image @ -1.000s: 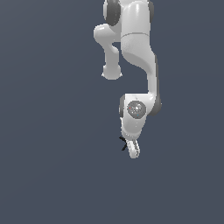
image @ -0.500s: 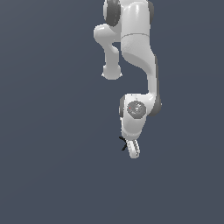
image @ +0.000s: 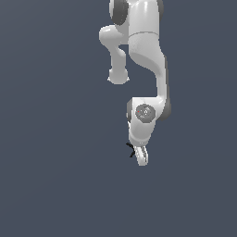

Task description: Pick up the object and move it to a goal position.

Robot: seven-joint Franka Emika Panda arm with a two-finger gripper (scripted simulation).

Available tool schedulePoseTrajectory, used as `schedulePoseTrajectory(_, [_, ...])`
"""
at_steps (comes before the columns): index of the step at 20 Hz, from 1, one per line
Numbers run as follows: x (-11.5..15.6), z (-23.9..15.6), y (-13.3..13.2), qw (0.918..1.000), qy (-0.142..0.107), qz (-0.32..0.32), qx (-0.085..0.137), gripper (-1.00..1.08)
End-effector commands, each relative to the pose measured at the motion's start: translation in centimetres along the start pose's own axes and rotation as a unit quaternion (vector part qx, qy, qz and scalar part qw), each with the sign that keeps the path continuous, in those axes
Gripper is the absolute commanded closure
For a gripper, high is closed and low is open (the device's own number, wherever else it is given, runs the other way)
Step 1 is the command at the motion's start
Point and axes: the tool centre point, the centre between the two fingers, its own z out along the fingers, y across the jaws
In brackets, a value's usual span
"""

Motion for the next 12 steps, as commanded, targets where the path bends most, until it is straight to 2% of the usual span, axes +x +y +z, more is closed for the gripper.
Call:
schedulePoseTrajectory(1, [-0.3, -0.7, 0.3, 1.0, 0.0, 0.0, 0.001, 1.08])
schedulePoseTrajectory(12, [-2.6, -7.0, 3.6, 1.0, -0.001, 0.0, 0.0, 1.08])
